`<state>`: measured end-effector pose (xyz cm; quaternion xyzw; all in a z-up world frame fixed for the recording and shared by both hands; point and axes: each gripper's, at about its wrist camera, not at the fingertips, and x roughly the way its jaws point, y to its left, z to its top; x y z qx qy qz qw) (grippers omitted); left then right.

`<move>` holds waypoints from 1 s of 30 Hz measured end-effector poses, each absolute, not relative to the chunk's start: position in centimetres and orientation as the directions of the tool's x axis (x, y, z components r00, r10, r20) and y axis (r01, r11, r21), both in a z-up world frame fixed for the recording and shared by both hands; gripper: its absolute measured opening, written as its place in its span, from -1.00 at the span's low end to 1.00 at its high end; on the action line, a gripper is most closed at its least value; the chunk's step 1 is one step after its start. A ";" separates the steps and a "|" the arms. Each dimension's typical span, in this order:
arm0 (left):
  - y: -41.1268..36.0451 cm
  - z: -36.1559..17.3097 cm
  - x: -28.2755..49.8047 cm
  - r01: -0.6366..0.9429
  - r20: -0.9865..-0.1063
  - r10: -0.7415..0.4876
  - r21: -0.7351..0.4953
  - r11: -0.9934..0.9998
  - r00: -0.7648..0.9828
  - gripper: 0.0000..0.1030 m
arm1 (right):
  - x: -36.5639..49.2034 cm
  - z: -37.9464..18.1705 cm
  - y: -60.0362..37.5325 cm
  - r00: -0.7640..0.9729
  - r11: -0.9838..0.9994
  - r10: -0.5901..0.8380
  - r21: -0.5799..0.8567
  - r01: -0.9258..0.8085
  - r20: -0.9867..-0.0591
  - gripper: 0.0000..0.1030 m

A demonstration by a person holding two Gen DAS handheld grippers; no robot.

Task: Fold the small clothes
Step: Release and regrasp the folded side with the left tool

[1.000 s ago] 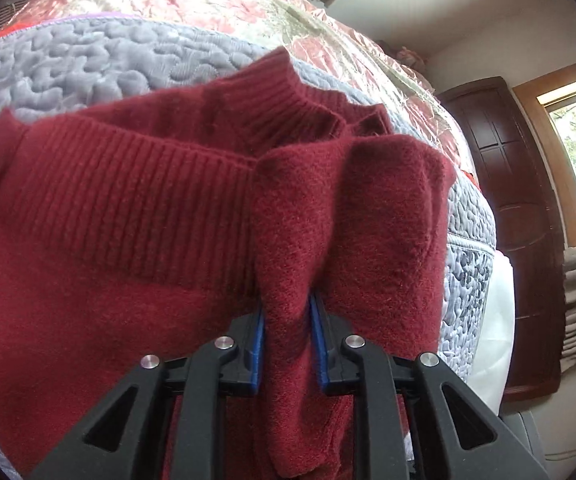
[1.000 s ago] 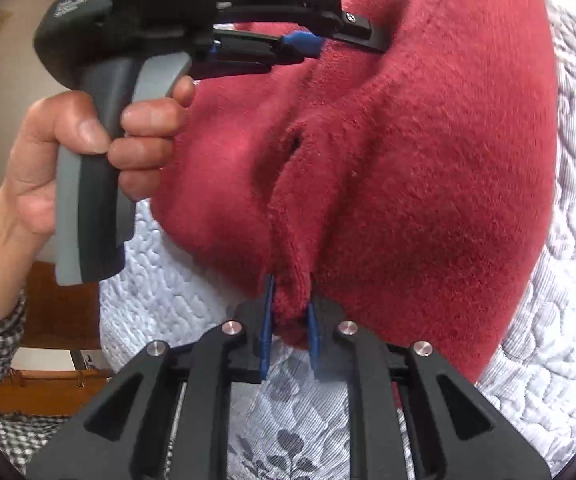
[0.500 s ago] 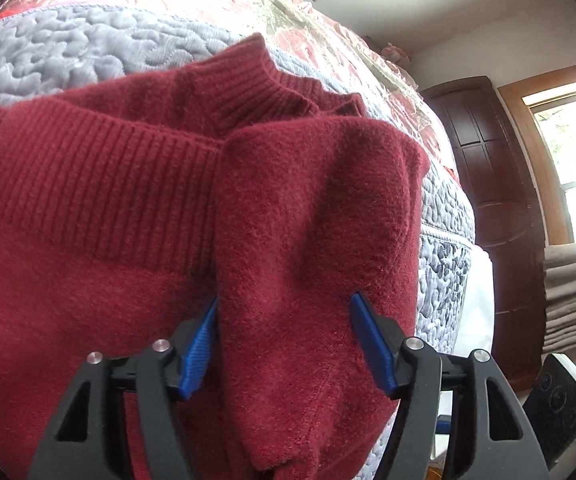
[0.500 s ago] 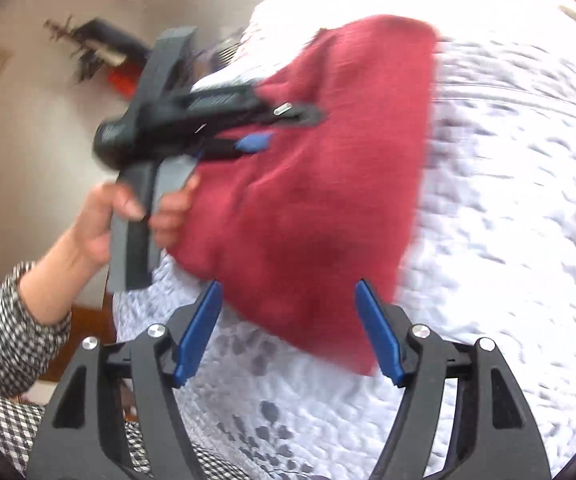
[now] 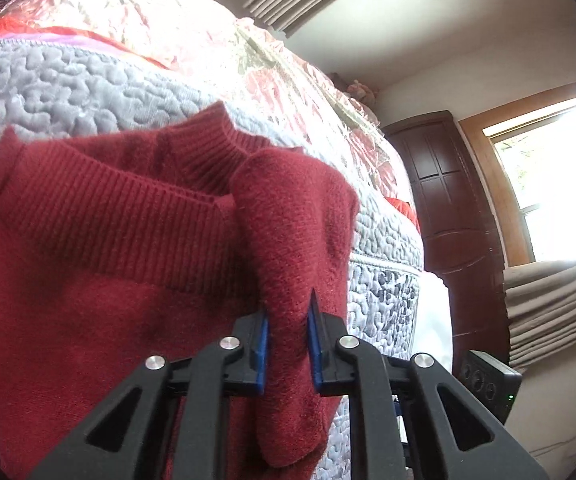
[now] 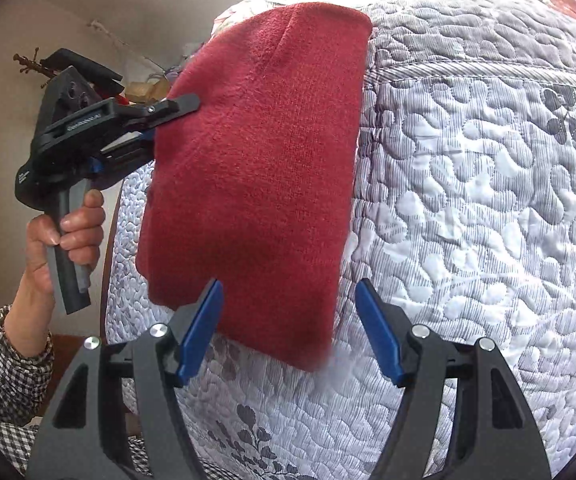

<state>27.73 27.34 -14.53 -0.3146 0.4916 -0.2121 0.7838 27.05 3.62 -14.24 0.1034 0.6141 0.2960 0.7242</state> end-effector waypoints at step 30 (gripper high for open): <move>29.6 -20.5 28.8 -0.103 -0.713 -0.645 -0.689 0.718 0.275 0.40 | 27.7 -16.3 9.6 0.024 0.808 0.517 0.478 -0.345 -0.856 0.33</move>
